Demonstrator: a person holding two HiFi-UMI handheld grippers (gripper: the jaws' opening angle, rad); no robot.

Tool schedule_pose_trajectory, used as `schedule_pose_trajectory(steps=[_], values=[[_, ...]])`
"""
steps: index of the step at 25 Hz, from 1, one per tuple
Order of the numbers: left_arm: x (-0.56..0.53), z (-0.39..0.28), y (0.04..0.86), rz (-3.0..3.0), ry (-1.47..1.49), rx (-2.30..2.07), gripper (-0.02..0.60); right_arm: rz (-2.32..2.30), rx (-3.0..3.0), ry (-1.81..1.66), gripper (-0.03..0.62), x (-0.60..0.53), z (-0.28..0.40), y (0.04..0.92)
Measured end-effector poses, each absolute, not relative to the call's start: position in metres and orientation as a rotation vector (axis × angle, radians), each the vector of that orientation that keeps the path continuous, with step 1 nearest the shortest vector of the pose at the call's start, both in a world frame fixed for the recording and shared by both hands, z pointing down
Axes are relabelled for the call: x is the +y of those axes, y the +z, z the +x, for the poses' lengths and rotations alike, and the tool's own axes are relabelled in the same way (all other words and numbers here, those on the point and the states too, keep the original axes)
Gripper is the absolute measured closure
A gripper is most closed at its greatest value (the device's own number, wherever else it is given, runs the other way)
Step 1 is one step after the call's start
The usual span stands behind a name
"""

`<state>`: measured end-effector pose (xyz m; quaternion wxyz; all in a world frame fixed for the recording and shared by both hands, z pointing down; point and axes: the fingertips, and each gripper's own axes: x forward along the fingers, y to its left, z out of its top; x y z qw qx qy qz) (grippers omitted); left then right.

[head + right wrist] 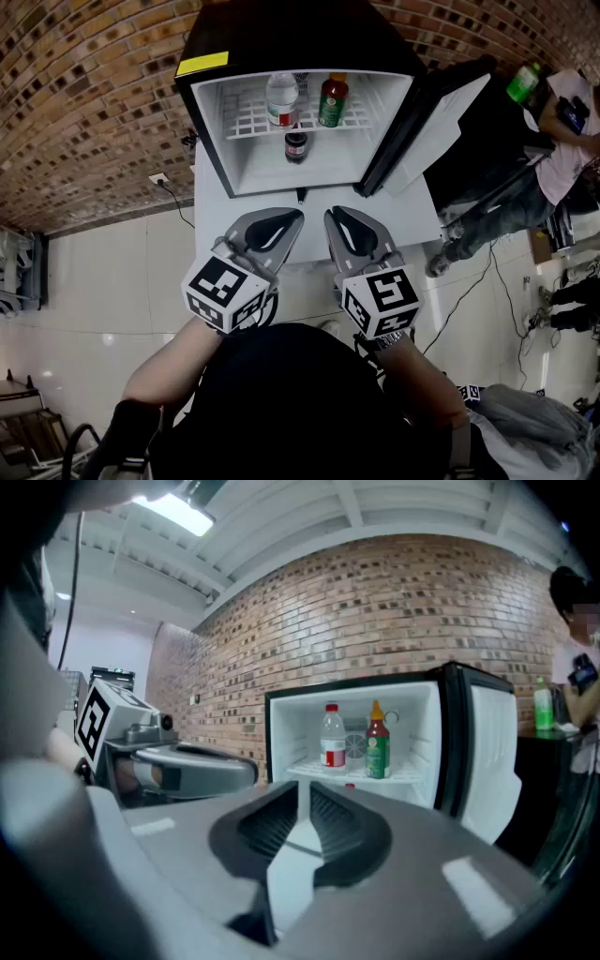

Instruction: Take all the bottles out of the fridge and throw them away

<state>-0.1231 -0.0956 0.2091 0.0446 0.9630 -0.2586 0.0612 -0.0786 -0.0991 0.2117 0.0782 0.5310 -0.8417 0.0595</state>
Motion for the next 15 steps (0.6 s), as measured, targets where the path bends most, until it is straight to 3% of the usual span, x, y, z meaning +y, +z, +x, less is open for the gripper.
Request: schedule_pose_trajectory(steps=[1, 15], values=[[-0.096, -0.123, 0.209, 2.94, 0.187, -0.793, 0.578, 1.594, -2.517, 0.18, 0.546, -0.102, -0.077, 0.212], [-0.103, -0.133, 0.209, 2.93, 0.19, -0.835, 0.578, 1.636, -2.475, 0.155, 0.479, -0.144, -0.059, 0.206]])
